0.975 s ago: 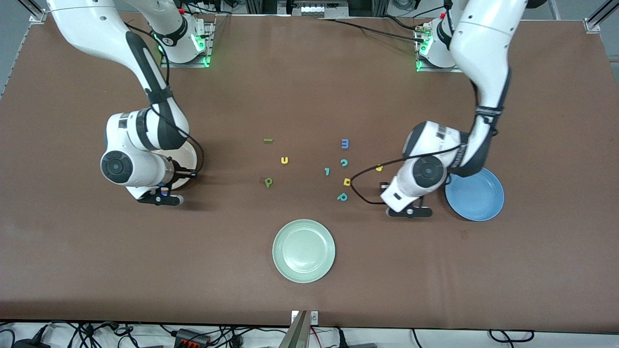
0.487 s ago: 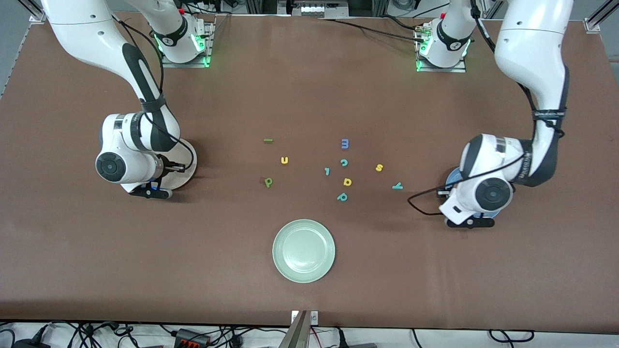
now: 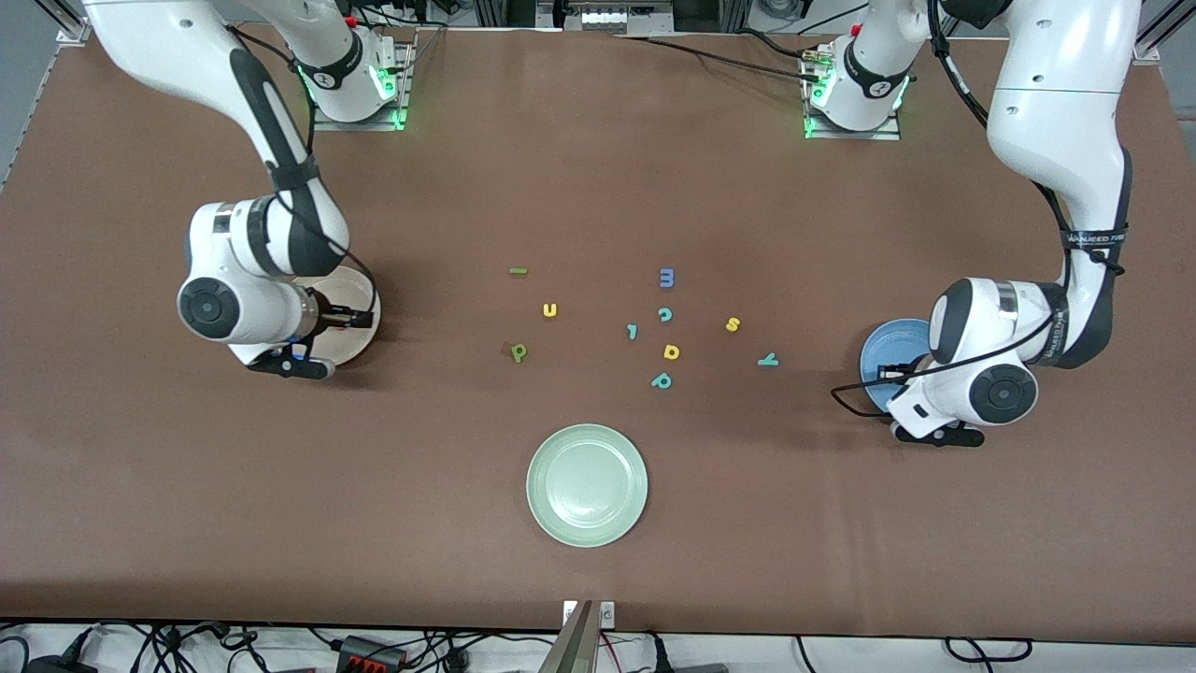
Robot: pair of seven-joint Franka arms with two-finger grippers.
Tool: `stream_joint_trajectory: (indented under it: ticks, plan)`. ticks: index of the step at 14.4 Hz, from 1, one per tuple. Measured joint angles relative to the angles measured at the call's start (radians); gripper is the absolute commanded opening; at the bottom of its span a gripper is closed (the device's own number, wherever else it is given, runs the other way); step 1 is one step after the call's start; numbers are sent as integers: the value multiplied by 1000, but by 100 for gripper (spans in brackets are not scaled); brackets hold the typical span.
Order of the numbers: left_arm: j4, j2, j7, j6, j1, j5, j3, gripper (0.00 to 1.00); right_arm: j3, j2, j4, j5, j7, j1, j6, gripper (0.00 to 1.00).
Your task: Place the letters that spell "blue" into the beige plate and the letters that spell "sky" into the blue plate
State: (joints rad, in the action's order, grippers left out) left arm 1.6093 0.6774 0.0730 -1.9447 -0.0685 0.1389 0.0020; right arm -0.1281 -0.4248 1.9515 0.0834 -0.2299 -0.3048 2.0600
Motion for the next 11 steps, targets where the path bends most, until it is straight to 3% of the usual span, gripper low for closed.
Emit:
stream_joint_trajectory:
  ticks: [3,6,11]
  plan:
    - [-6,-2,54,1,-6,-1,-91,100,18,9,1,0,37,-84,-4,100]
    - [-6,-2,283,-20,-28,-1,-218,100,91,28,1,0,106,-114,-4,100]
    - [64,8,402,-165,-79,-1,-244,100,236,80,39,0,232,-119,4,100]
